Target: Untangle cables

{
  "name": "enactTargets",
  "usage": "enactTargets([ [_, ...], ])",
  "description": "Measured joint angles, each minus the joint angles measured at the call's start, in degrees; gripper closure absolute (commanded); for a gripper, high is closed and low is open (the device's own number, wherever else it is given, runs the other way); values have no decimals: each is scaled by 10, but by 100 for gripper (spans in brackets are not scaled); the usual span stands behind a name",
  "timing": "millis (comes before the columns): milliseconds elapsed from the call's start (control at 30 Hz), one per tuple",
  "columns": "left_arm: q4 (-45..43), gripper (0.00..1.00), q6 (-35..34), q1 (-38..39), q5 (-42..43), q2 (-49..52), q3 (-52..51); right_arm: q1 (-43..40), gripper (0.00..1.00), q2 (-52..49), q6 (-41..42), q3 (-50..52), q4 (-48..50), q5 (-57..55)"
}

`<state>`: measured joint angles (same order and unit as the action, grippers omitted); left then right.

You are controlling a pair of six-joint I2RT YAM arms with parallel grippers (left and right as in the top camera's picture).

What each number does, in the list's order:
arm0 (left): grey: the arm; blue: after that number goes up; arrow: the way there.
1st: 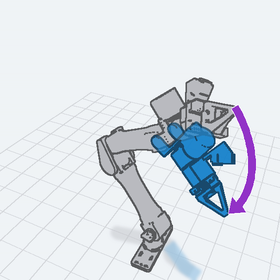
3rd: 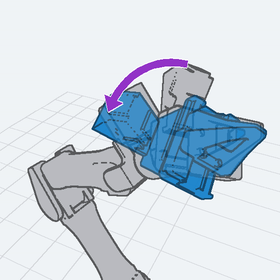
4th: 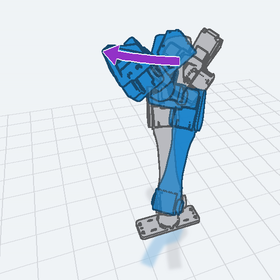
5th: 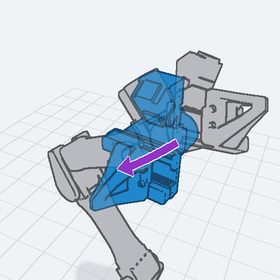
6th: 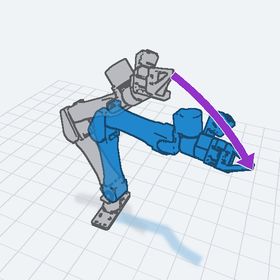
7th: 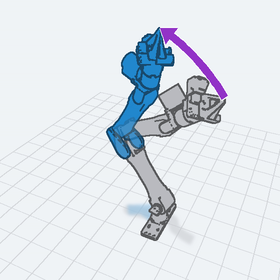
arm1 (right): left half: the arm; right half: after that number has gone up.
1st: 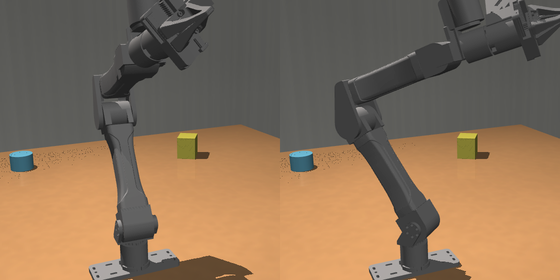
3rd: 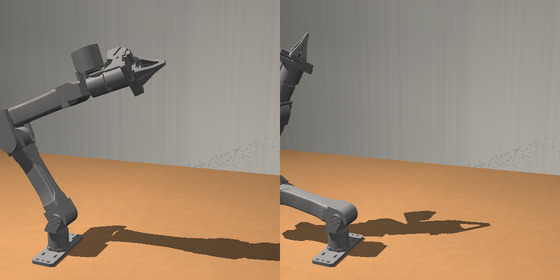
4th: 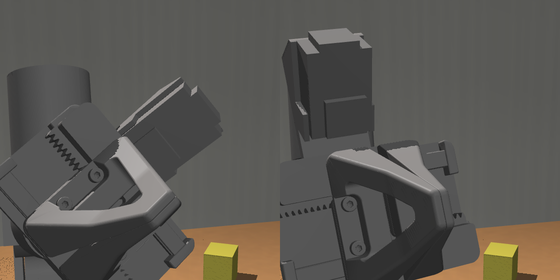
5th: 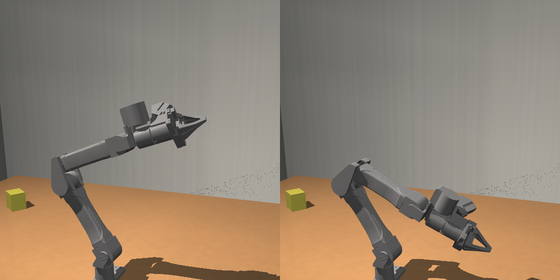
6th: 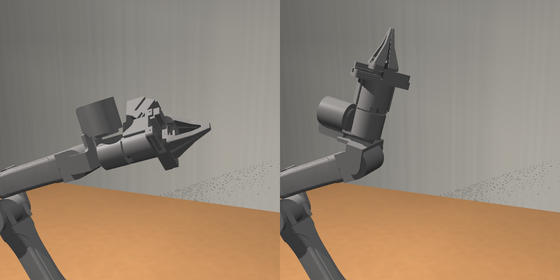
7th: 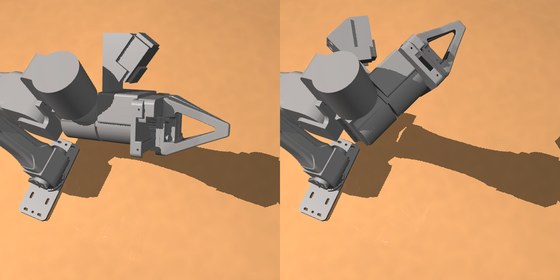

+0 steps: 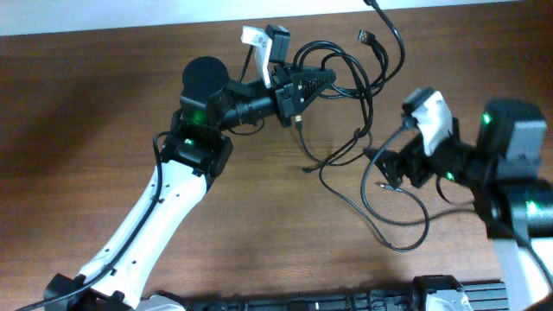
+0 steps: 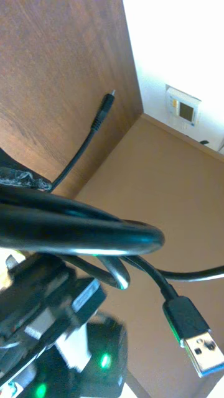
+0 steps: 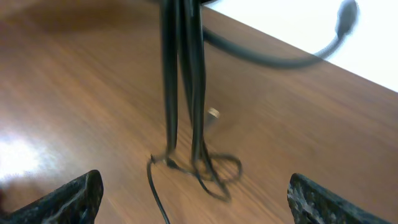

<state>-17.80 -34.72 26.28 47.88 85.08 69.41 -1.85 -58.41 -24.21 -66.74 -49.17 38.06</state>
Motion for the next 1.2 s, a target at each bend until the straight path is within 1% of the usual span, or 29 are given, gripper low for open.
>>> enactTargets([
  [67,0,100,-2,0,2,0,0,0,9,-35,0,0,38,46],
  [100,-1,100,-2,0,2,0,0,0,16,-48,0,0,52,64],
  [133,1,100,-2,0,2,0,0,0,29,-64,0,0,70,85],
  [167,0,100,-2,0,3,0,0,0,51,-85,0,0,89,115],
  [233,-1,100,-2,0,3,0,0,0,83,-119,-2,0,112,166],
  [267,0,100,-2,0,3,0,0,0,96,-139,-1,0,115,192],
  [300,0,98,0,0,3,0,0,0,96,-151,-2,0,114,210],
  [367,5,99,21,0,0,0,0,0,96,-164,-2,0,100,223],
  [433,22,100,58,-1,-4,0,0,-1,96,-164,-2,0,96,221],
  [500,60,100,108,-6,-16,0,2,-3,96,-160,-2,0,92,214],
  [533,80,98,126,-9,-26,0,2,-6,96,-157,-2,0,92,211],
  [600,139,79,173,-23,-78,0,2,-11,96,-141,-1,0,85,203],
  [633,173,72,196,-32,-116,0,1,-12,96,-131,-2,0,82,198],
  [667,200,59,208,-41,-160,0,1,-12,96,-114,-1,0,71,191],
  [700,223,52,220,-49,-202,0,2,-12,96,-102,-1,0,63,181],
  [733,250,30,228,-56,-251,0,2,-13,96,-90,-2,0,56,170],
  [767,285,20,234,-68,-327,0,2,-15,96,-72,-2,0,47,152],
  [800,304,7,249,-76,-370,0,1,-15,96,-62,-2,0,44,137],
  [833,323,2,258,-83,-404,0,1,-16,96,-52,-2,0,42,125],
  [867,348,1,285,-90,-442,0,1,-16,96,-42,-2,0,41,114],
  [933,378,1,322,-92,-478,0,1,-16,96,-26,-2,0,42,94],
  [967,387,1,334,-91,-487,0,1,-16,94,-19,-2,0,43,85],
  [1033,411,1,361,-90,-509,0,1,-16,80,-4,1,0,59,65],
  [1067,413,1,368,-90,-510,0,1,-16,78,0,6,0,72,54],
  [1100,429,1,372,-90,-515,0,1,-16,78,3,12,0,86,46],
  [1167,464,1,374,-88,-516,0,1,-16,67,7,31,0,114,19],
  [1200,473,1,376,-87,-516,0,2,-16,66,7,34,0,121,12],
])
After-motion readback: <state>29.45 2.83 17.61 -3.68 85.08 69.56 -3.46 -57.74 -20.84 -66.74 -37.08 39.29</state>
